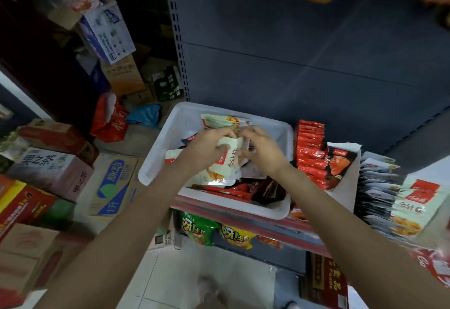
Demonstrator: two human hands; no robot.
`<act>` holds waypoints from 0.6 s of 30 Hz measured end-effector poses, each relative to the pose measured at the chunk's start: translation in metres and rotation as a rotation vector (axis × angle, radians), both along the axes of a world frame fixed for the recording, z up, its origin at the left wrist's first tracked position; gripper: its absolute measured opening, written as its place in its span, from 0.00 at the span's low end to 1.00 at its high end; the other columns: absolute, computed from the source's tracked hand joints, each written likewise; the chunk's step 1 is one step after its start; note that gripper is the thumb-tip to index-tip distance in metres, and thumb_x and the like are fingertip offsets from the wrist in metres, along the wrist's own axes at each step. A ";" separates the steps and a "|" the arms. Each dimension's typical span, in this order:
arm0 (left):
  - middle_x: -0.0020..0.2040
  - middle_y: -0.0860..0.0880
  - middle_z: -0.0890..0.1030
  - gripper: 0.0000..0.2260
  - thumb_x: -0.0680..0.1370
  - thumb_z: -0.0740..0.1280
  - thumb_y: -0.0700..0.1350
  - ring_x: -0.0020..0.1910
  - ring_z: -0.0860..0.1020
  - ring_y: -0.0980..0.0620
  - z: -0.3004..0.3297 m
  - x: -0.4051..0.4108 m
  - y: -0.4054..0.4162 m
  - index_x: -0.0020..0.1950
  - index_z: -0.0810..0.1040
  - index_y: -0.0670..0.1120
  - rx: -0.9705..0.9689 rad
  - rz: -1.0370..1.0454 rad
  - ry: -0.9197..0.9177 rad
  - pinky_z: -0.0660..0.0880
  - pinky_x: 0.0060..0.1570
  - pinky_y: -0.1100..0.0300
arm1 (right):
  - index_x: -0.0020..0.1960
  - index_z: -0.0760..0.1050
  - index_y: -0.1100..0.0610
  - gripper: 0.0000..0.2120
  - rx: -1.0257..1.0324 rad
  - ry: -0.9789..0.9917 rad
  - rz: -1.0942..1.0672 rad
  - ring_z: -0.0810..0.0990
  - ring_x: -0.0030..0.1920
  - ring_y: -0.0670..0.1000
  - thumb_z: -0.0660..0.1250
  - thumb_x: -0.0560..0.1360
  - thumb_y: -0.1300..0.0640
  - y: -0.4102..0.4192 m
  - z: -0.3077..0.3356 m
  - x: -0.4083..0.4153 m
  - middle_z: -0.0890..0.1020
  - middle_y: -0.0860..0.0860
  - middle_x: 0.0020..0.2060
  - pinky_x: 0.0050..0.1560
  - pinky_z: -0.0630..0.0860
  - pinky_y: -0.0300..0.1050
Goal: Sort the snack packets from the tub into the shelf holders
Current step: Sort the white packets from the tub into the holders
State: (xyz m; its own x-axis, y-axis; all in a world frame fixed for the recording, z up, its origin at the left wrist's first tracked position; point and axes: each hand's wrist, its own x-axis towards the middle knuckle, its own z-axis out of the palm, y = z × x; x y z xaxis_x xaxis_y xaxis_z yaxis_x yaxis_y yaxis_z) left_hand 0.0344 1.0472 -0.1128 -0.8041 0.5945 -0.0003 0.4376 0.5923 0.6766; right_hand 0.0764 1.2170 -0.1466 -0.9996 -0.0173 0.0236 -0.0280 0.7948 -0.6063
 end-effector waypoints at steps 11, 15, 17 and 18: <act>0.40 0.53 0.81 0.05 0.72 0.73 0.43 0.42 0.78 0.53 0.048 0.061 0.105 0.43 0.78 0.46 0.338 0.216 0.030 0.74 0.46 0.55 | 0.42 0.73 0.53 0.05 -0.223 0.286 -0.136 0.74 0.34 0.37 0.67 0.75 0.60 0.107 0.067 0.088 0.75 0.43 0.32 0.34 0.66 0.32; 0.36 0.51 0.80 0.07 0.71 0.73 0.46 0.37 0.77 0.52 0.059 0.094 0.170 0.41 0.78 0.45 0.336 0.229 0.182 0.71 0.41 0.56 | 0.43 0.75 0.57 0.03 -0.282 0.356 -0.222 0.77 0.37 0.44 0.67 0.76 0.59 0.163 0.078 0.135 0.80 0.48 0.36 0.35 0.70 0.35; 0.36 0.54 0.79 0.05 0.72 0.73 0.46 0.37 0.76 0.56 0.062 0.112 0.203 0.42 0.78 0.47 0.318 0.206 0.222 0.70 0.39 0.60 | 0.43 0.75 0.57 0.04 -0.300 0.365 -0.254 0.77 0.37 0.44 0.66 0.76 0.59 0.191 0.078 0.156 0.80 0.49 0.37 0.35 0.70 0.37; 0.38 0.54 0.80 0.04 0.72 0.72 0.46 0.37 0.76 0.56 0.060 0.120 0.218 0.43 0.79 0.47 0.304 0.175 0.222 0.70 0.40 0.61 | 0.43 0.75 0.57 0.04 -0.297 0.360 -0.274 0.77 0.37 0.44 0.66 0.76 0.59 0.204 0.076 0.166 0.80 0.49 0.37 0.35 0.71 0.37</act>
State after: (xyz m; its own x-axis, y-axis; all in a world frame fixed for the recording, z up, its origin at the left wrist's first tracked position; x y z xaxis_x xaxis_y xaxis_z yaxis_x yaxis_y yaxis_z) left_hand 0.1544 1.2655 -0.0524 -0.8537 0.3954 0.3390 0.5032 0.4586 0.7324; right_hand 0.2423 1.4213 -0.0705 -0.8943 0.3022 0.3300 -0.0916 0.5982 -0.7961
